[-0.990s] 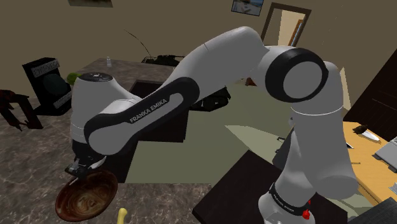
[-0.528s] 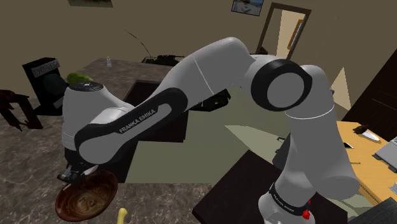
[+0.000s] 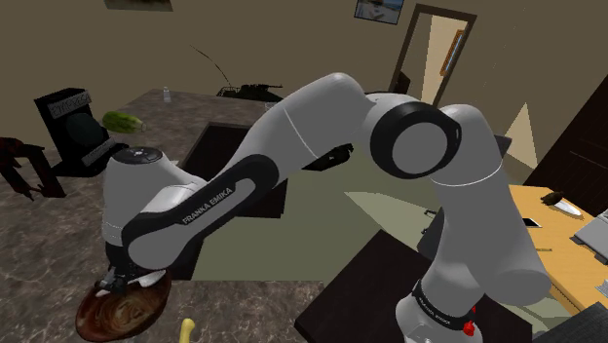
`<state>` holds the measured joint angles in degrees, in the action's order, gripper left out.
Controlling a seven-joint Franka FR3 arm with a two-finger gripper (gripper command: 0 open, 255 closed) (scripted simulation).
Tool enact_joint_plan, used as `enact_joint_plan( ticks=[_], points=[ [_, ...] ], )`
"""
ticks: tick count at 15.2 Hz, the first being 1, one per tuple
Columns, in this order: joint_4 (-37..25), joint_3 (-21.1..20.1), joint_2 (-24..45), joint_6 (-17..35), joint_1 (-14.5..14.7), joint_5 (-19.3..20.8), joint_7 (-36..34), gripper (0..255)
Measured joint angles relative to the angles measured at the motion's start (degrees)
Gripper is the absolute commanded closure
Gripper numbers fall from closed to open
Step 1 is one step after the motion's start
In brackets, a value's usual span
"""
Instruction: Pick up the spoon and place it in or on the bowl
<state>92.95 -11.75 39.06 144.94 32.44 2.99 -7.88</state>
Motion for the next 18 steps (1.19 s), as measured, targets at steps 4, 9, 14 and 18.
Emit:
enact_joint_plan(
  ticks=[4, 9, 14, 18],
  points=[
    [0.11, 0.18, 1.21, 1.29, 0.18, 0.18, -0.06, 255],
    [0.1, 0.2, 1.35, 1.42, 0.2, 0.2, -0.07, 0],
    [0.1, 0.2, 1.35, 1.43, 0.2, 0.21, -0.07, 0],
    [1.82, -0.3, -2.12, -0.29, -0.49, -0.31, 0.2, 0]
  ],
)
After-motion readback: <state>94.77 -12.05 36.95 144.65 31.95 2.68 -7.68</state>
